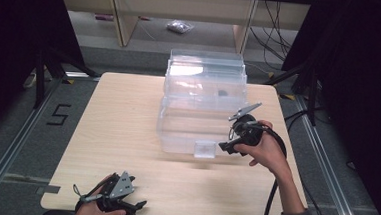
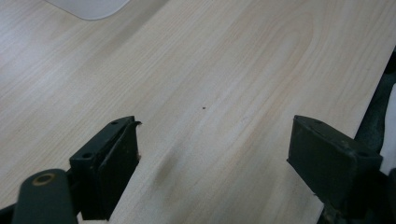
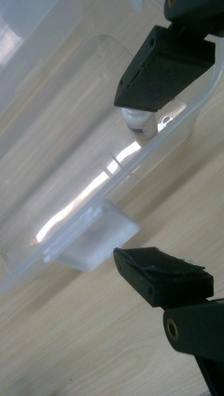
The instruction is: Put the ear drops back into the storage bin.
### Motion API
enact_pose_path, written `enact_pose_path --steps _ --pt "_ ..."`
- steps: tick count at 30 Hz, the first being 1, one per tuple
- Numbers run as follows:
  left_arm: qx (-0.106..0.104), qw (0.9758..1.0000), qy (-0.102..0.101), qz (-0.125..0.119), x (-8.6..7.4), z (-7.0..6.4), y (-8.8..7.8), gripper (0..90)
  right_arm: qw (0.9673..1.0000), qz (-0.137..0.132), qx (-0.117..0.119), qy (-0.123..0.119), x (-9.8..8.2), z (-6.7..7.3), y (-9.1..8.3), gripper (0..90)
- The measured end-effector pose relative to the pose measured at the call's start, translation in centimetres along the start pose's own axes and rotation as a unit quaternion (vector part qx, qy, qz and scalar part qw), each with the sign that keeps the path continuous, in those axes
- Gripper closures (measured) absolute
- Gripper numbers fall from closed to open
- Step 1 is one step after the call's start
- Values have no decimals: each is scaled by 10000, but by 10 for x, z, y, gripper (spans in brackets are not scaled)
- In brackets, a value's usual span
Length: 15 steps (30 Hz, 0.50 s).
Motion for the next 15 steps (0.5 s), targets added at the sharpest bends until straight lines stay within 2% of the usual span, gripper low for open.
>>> enact_pose_path --steps 1,2,3,4,5,8,9,12,13,14,15 --pt "-2 10000 -6 -1 0 0 0 157 10000 -43 -5 -59 0 0 0 229" --pt "-4 10000 -8 -4 0 0 0 157 9999 24 38 124 -2 4 -1 228" --pt "-4 10000 -10 -4 0 0 0 157 9999 -28 79 91 -2 4 0 227" --pt "-6 10000 -15 -8 0 0 0 157 9999 35 24 150 -3 5 -1 227" --pt "4 10000 -13 -14 0 0 0 157 10000 -74 53 26 -3 5 0 227" --pt "18 10000 -20 -26 0 0 0 157 9999 -77 71 1 -6 8 1 227" --pt "18 10000 -19 -23 0 0 0 157 9999 -40 95 60 -9 9 1 227" --pt "11 10000 -9 -14 0 0 0 157 9999 -80 78 -17 -12 10 1 227" --pt "0 10000 -9 -4 0 0 0 157 9999 -57 103 76 -14 13 1 227" --pt "0 10000 -11 -5 0 0 0 157 9999 -124 108 -21 -14 12 1 226" --pt "1 10000 -14 -7 0 0 0 157 9999 -99 69 65 -16 13 1 226"
Point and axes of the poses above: each handheld gripper's, and its own axes: y roughly forward along the jaws, x roughly out of its top, z roughly to its left, the point moved 5 cm from there along y, roughly forward along the jaws, and after that the axes turned 2 degrees about x, right-handed, at the moved point
